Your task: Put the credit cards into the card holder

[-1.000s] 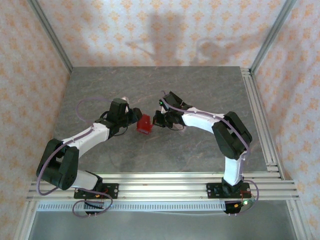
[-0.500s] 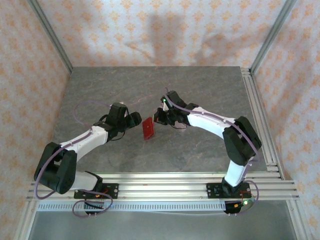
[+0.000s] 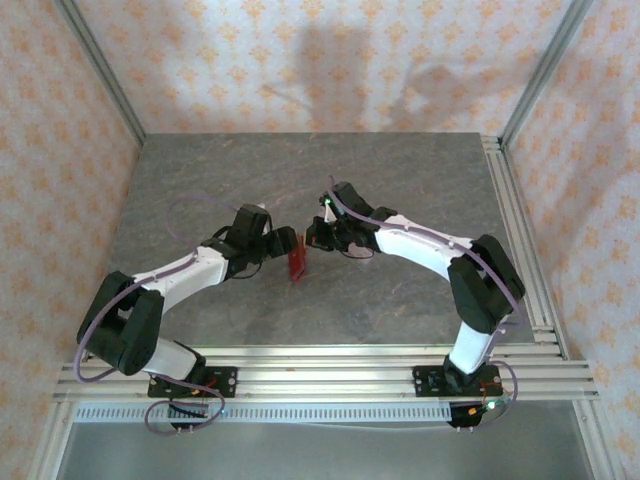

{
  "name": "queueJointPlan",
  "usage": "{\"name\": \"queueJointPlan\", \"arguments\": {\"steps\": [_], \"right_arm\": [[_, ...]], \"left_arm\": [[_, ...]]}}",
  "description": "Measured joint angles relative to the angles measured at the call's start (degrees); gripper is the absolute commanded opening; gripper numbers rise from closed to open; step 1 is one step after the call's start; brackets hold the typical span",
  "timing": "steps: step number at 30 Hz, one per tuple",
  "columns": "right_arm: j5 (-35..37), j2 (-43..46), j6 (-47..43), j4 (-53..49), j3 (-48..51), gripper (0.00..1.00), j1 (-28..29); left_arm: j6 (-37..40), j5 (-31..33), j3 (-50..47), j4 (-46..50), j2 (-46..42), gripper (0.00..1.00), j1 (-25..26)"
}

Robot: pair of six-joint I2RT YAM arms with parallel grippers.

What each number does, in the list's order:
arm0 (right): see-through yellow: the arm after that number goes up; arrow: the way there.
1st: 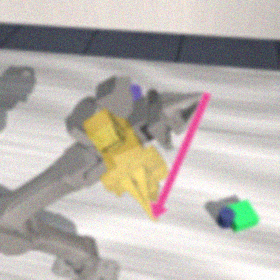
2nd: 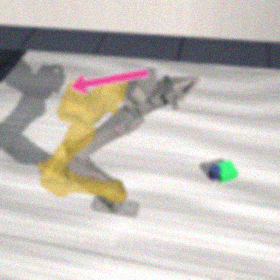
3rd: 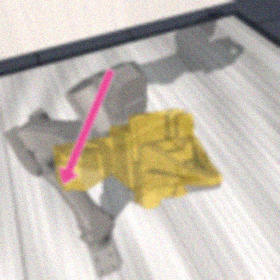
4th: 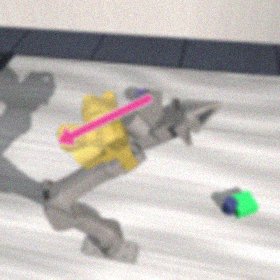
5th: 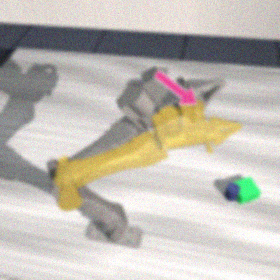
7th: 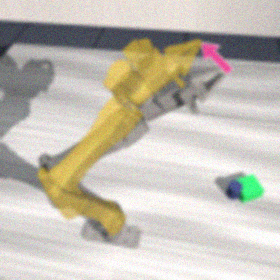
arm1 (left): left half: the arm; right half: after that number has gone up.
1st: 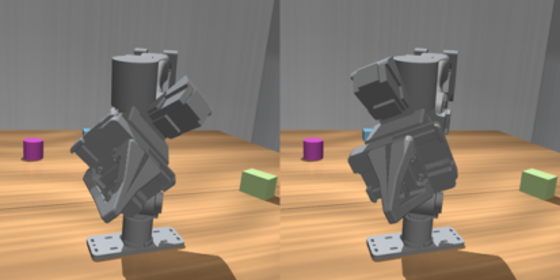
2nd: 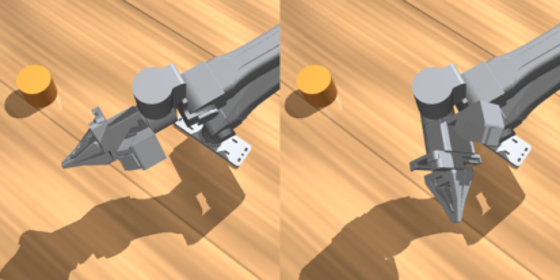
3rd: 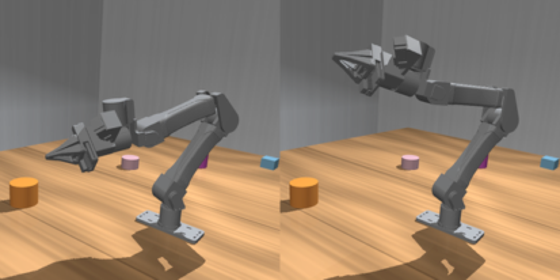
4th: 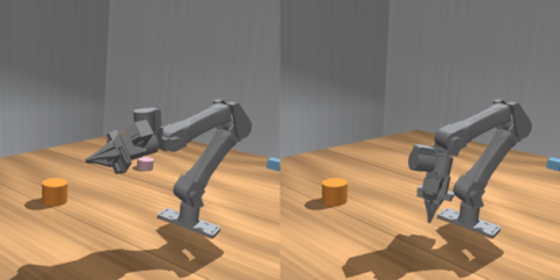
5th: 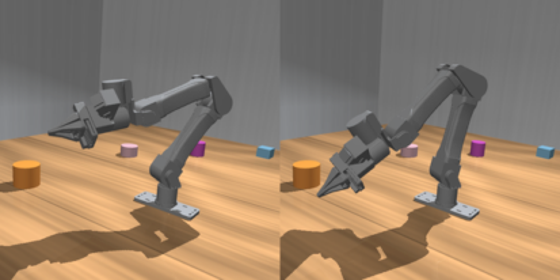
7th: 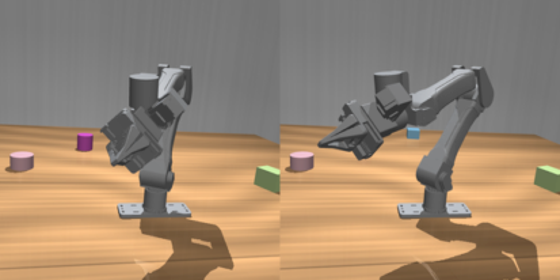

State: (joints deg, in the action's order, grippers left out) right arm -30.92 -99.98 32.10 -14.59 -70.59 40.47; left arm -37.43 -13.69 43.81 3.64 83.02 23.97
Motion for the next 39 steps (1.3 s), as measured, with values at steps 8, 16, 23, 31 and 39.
{"name": "queueJointPlan", "arguments": {"steps": [8,16,23,31,39], "right_arm": [[0.0,0.83,0.0,-0.17,0.63,0.0,0.0],[0.0,0.85,0.02,-0.22,0.63,0.0,0.0],[0.0,1.07,0.02,-0.2,0.9,0.0,0.0],[0.66,2.8,0.0,-0.17,3.39,0.0,-0.02],[2.32,5.77,0.22,0.33,11.76,0.0,-0.57]], "left_arm": [[0.0,0.02,0.04,-0.02,0.79,0.75,0.33],[0.0,0.04,0.52,-0.13,1.29,0.75,1.01],[0.02,0.09,0.52,-0.04,3.5,0.75,1.44],[0.09,1.46,0.09,0.07,2.71,0.73,1.44],[0.44,3.91,-2.99,1.33,-0.81,0.69,1.44]]}}
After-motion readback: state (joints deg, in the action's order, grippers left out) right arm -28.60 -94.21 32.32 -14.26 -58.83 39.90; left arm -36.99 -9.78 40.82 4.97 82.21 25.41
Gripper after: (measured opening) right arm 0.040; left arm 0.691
